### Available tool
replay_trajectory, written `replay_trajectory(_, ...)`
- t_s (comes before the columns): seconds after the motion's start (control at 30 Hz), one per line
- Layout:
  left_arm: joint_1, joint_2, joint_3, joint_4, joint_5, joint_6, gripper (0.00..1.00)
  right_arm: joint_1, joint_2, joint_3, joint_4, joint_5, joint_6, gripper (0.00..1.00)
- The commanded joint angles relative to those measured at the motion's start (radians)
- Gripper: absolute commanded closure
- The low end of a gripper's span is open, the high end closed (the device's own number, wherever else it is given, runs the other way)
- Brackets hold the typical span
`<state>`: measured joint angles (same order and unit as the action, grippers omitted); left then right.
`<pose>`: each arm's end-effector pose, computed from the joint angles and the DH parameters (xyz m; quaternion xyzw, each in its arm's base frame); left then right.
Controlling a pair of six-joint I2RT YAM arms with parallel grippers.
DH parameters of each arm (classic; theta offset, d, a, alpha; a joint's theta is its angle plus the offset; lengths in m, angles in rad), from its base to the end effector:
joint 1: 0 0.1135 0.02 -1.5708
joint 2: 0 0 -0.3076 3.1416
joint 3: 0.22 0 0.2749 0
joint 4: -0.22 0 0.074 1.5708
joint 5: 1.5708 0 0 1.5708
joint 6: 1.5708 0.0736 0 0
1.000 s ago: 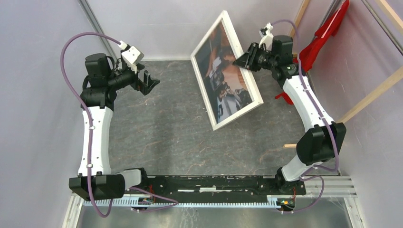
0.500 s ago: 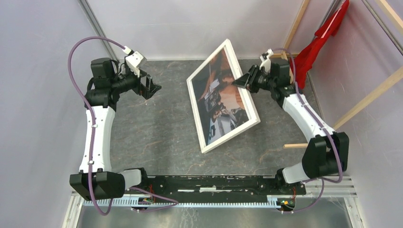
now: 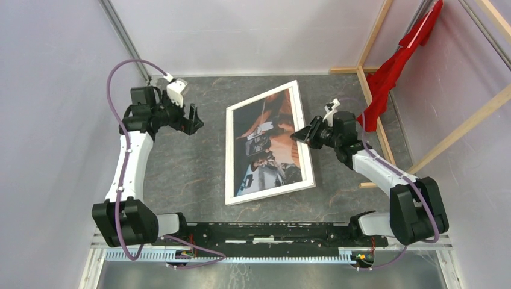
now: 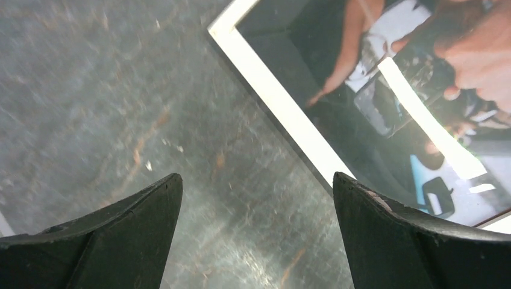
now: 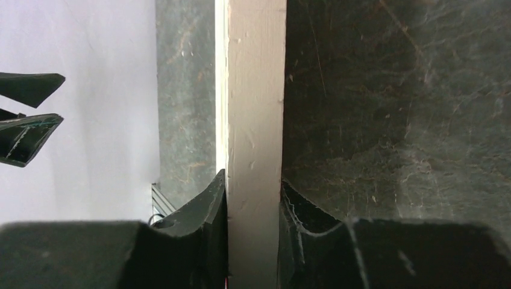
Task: Put the photo into the frame
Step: Turn over the photo frame at the center of the board.
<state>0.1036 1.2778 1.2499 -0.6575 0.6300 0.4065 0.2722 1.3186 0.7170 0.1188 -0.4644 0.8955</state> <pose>0.3072 -0.0117 0.3760 0.2608 0.8293 -0.1681 0.4648 0.3015 0.1184 0.2441 0.1420 0.8291 0.4419 0.3117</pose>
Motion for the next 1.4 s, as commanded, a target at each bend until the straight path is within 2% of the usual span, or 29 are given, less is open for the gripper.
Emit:
replay_trajectory(0.0,0.012,-0.049,-0.122,0.084,-0.073,-0.029,0.00,0.076,0.044,-0.012,0.146,0.123,-0.144,0.89)
replay_trajectory(0.17,0.018,-0.075,-0.242,0.164,-0.108,-0.013,0.00,0.126,0.130,0.007,0.127,0.195,-0.270,0.82)
replay_trajectory(0.23,0.022,-0.072,-0.282,0.203,-0.113,-0.016,0.00,0.142,0.160,0.009,0.103,0.223,-0.313,0.76)
replay_trajectory(0.33,0.024,-0.055,-0.316,0.253,-0.123,-0.031,0.00,0.150,0.184,-0.025,0.122,0.254,-0.319,0.49)
replay_trajectory(0.4,0.027,-0.039,-0.341,0.295,-0.134,-0.056,0.00,0.155,0.186,-0.055,0.144,0.290,-0.319,0.37)
replay_trajectory(0.47,0.031,-0.030,-0.368,0.335,-0.137,-0.073,0.00,0.157,0.190,-0.068,0.147,0.316,-0.327,0.20)
replay_trajectory(0.5,0.032,-0.027,-0.381,0.353,-0.137,-0.081,0.00,0.158,0.194,-0.068,0.136,0.329,-0.335,0.03)
replay_trajectory(0.7,0.033,-0.019,-0.437,0.466,-0.165,-0.137,0.00,0.156,0.135,-0.038,0.015,0.504,-0.445,0.02)
replay_trajectory(0.77,0.033,-0.010,-0.475,0.587,-0.256,-0.237,0.00,0.157,0.094,-0.027,-0.042,0.659,-0.496,0.02)
replay_trajectory(0.83,0.033,0.009,-0.521,0.711,-0.323,-0.343,0.00,0.155,0.053,-0.038,-0.078,0.885,-0.529,0.02)
replay_trajectory(0.93,0.031,0.047,-0.628,0.890,-0.280,-0.360,0.00,0.154,-0.018,-0.169,0.088,1.146,-0.667,0.02)
replay_trajectory(1.03,0.030,0.092,-0.708,1.096,-0.264,-0.393,0.00,0.145,-0.085,-0.314,0.280,1.311,-0.782,0.02)
replay_trajectory(1.23,0.031,0.142,-0.897,1.527,-0.274,-0.395,0.00,0.047,-0.253,-0.617,0.645,1.454,-0.783,0.02)
replay_trajectory(1.33,0.031,0.125,-0.957,1.641,-0.274,-0.417,0.00,-0.003,-0.284,-0.683,0.725,1.457,-0.793,0.02)
replay_trajectory(1.37,0.030,0.132,-0.995,1.728,-0.267,-0.435,0.00,-0.020,-0.285,-0.693,0.734,1.452,-0.799,0.02)
